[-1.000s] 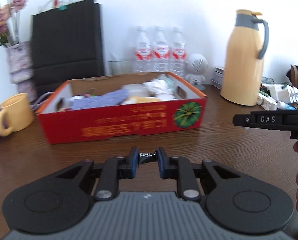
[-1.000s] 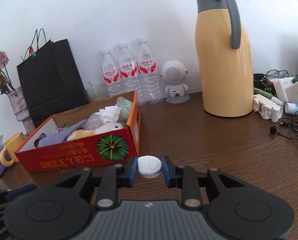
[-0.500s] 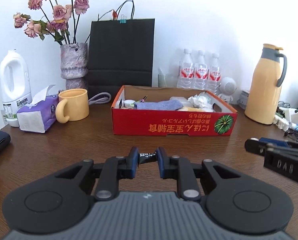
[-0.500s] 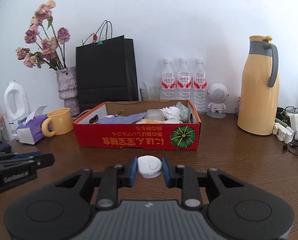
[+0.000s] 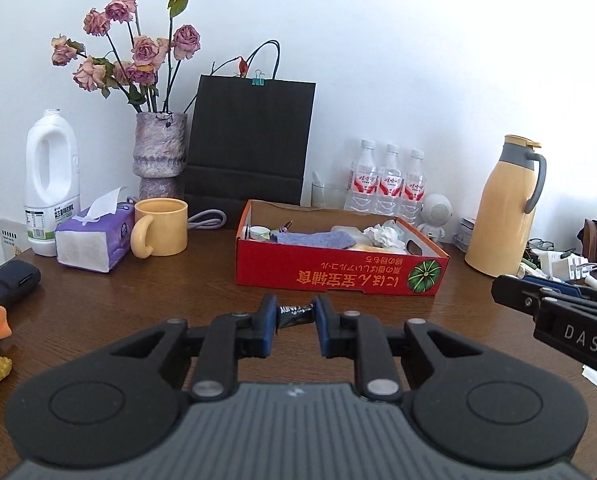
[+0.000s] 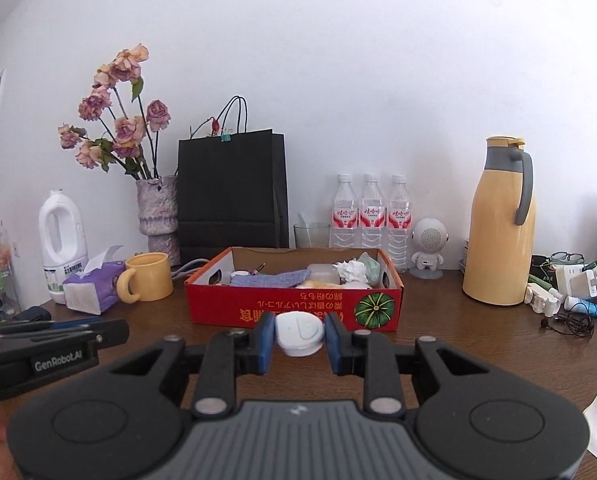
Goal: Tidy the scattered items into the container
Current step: 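Carry lid and black item into the box and open both tools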
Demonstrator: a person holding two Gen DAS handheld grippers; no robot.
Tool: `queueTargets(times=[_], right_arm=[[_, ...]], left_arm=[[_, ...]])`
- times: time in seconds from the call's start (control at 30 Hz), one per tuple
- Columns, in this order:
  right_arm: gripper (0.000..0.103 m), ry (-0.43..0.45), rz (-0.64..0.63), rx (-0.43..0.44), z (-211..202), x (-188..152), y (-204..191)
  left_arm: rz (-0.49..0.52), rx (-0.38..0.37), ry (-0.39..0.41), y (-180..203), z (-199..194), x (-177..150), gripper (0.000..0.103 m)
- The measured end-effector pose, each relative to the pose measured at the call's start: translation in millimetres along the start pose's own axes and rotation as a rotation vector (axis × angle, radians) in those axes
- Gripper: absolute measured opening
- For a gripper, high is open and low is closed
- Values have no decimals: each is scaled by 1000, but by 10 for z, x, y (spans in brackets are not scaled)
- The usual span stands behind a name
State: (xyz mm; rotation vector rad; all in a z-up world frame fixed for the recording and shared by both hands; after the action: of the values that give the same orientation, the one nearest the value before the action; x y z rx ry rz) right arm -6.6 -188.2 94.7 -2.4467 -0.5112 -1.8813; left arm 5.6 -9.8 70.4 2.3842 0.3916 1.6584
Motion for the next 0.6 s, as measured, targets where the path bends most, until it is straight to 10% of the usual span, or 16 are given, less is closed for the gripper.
queueTargets(times=[0.4, 0.6], right_arm=[[26, -12, 0, 42, 927, 490, 454], [26, -127, -5, 123, 2041, 939, 944]], left_arm=[[-1, -3, 53, 64, 924, 844, 21], [-34, -72, -69, 271, 1950, 1574, 21]])
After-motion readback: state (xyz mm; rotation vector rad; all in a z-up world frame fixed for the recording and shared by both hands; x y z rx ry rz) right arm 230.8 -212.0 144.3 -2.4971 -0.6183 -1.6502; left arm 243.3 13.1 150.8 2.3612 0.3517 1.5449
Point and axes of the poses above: each gripper's, at about its wrist camera, not at the fingertips, and z roughly the way its jaws point, y to its right, x to its top, the point moved 5 cm from there along z, roughly the way its jaws point, and after that the axes turned 13 degrees about -z, right-handed, at the moved point
